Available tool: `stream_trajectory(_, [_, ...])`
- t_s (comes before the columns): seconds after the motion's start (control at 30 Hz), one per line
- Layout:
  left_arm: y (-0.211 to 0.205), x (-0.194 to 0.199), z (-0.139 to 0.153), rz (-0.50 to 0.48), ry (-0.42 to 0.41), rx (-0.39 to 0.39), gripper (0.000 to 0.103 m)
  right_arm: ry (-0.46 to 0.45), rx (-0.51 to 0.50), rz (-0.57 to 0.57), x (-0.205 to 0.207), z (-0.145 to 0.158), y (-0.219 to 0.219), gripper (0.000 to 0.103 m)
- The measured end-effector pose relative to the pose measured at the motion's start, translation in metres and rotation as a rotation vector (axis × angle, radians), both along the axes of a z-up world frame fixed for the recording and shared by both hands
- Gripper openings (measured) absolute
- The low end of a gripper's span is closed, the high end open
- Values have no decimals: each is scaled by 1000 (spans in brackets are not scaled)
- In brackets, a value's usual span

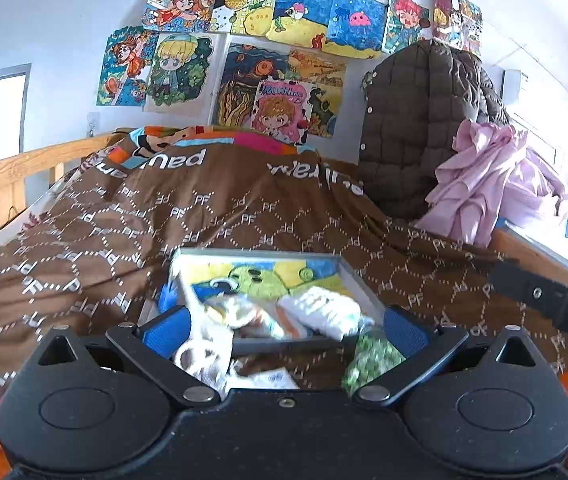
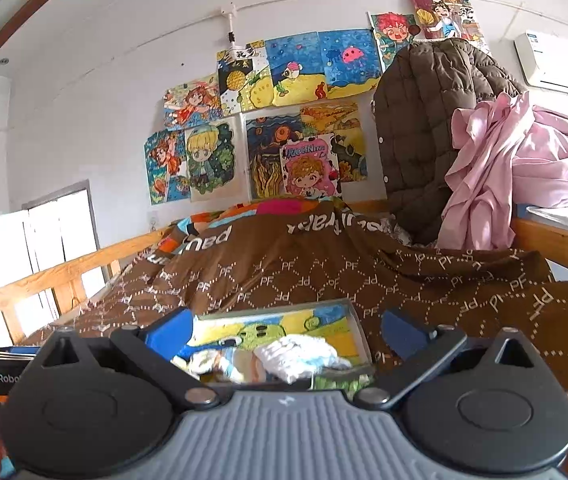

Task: Organize soft objects
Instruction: 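Withdraw both open tools from the tray toward the remaining items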

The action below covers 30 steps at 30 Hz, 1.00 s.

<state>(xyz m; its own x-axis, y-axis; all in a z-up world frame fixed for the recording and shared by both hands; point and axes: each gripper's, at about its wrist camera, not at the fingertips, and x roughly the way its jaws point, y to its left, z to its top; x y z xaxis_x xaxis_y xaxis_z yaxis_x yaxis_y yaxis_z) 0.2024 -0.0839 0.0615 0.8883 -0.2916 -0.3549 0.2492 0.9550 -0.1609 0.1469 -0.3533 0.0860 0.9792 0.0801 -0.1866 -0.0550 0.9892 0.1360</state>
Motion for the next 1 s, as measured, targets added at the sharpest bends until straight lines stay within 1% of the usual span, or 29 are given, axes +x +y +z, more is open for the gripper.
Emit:
stream_trajectory(0.13, [6,-13,-11,-8,22,30,102,27,-33,3,-12,-11,9,103])
stream_trajectory(0.3, [12,-25,-24,-6,30,37,102,32,-69,4,-25,-22,20,103])
stream_trajectory(0.4, [16,-31,-33,-9,41,51,102,51,-86,10,-30,-29,25,103])
stream_trajectory(0.5, [17,-34,-42,-10,62,61,102,84,-91,32,-33,-38,30,103])
stream_trajectory(0.7, [22,-38,-64,-19,102,83,102,160,-190,89,-31,-56,49,103])
stream_trajectory(0.87, [29,-36,-81,-34,132,93,102,217,-210,131,-26,-64,57,103])
stream_trajectory(1.0, [30,-35,-93,-51,152,107,102,273,-246,161,-19,-71,62,103])
